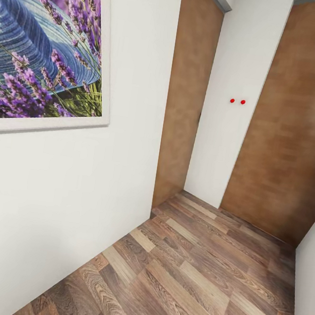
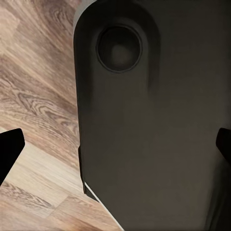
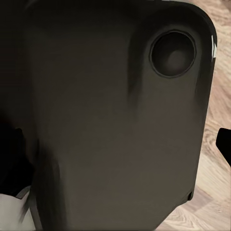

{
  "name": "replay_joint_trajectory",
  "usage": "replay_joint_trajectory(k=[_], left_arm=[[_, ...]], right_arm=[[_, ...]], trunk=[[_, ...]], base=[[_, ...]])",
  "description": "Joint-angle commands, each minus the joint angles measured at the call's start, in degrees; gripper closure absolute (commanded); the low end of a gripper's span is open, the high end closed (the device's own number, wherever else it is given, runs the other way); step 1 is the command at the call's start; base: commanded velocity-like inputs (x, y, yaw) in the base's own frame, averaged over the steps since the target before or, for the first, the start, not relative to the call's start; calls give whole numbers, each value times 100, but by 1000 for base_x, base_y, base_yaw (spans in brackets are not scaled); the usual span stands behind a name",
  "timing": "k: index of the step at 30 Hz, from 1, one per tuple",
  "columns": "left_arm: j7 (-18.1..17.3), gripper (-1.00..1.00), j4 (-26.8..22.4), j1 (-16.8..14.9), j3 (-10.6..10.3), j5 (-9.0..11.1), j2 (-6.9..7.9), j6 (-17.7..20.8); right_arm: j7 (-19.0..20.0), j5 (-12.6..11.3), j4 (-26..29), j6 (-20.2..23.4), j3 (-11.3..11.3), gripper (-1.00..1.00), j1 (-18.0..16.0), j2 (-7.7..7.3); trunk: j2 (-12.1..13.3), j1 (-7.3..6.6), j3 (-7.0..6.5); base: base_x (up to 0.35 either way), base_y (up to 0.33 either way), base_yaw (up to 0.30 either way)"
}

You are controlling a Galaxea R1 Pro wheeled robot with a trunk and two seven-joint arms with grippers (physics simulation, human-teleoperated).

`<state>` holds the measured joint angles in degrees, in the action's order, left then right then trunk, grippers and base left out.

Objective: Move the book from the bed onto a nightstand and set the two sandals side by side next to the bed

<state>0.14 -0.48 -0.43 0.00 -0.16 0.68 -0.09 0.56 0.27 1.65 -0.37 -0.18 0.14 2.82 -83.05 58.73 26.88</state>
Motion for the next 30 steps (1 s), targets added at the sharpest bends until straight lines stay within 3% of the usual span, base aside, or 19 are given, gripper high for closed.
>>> replay_joint_trajectory(k=[1,30], left_arm=[[2,-100,-2,-1,0,-2,1,-1],[4,-100,-5,-3,3,-2,2,2]], right_arm=[[6,4,14,-4,-4,-100,0,11],[6,33,28,3,13,-100,1,52]], trunk=[[-3,0,5],[-3,0,5]], base=[[0,0,0],[0,0,0]])
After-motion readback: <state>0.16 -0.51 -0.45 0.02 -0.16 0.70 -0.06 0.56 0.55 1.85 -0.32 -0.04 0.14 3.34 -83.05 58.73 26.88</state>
